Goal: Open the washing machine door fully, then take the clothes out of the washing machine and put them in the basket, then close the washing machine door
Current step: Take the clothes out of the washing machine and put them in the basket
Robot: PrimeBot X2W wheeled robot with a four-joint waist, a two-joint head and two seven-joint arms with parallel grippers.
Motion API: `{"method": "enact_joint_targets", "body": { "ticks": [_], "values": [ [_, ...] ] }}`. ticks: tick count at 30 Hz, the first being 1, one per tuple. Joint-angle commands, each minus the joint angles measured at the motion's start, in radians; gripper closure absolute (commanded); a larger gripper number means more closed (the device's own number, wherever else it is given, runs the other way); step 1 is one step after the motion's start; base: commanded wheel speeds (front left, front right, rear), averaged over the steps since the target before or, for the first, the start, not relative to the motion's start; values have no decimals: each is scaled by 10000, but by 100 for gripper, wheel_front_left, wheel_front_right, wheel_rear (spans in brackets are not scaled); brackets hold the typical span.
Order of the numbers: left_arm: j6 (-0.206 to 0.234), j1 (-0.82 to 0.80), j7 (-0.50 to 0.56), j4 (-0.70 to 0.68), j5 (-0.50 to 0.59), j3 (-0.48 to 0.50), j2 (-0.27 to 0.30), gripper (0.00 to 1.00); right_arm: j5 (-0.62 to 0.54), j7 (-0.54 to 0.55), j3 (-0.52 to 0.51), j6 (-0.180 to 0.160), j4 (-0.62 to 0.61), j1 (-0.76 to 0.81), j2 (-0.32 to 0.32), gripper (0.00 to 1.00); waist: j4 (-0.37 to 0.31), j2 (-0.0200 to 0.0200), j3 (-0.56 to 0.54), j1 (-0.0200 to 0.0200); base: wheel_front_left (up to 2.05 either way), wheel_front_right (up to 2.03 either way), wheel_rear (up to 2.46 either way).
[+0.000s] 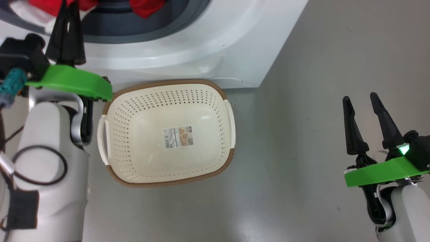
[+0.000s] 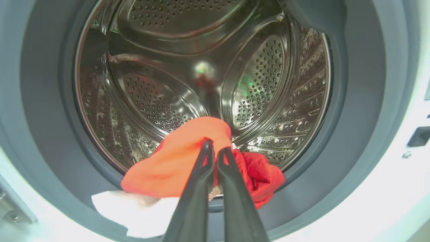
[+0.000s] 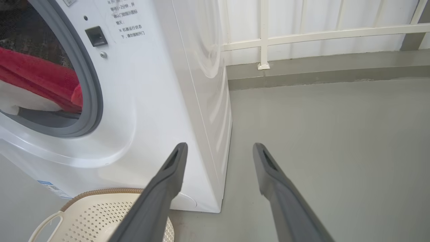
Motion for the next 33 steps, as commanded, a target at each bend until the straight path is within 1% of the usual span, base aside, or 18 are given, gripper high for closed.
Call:
{"method": "enact_joint_targets", "body": {
  "ticks": [1,9,19,27,30,33],
  "values": [
    [-104,243,-89,-502,77,296,285,100,-112,-63,159,46,-223,217,-92,0,137,0,-114,0,0,0,0],
    [-380,1344,-89,-2550,195,474,-68,100,-102,-63,72,46,-304,376,-173,0,357,0,-220,0,0,0,0],
    [-476,2518,-89,-4974,17,360,-221,100,-121,-63,64,46,-307,478,-181,0,474,0,-364,0,0,0,0],
    [-142,3232,-89,-6872,-242,-129,-229,100,-124,-63,33,46,-330,483,-180,0,508,0,-315,0,0,0,0],
    [-2,3473,-89,-7093,-304,-395,-229,100,-124,-63,22,46,-327,441,-186,0,521,0,-251,0,0,0,0],
    [21,3634,-89,-6859,-337,-570,-229,100,-131,-63,33,46,-330,401,-178,0,517,0,-199,0,0,0,0]
  ]
}}
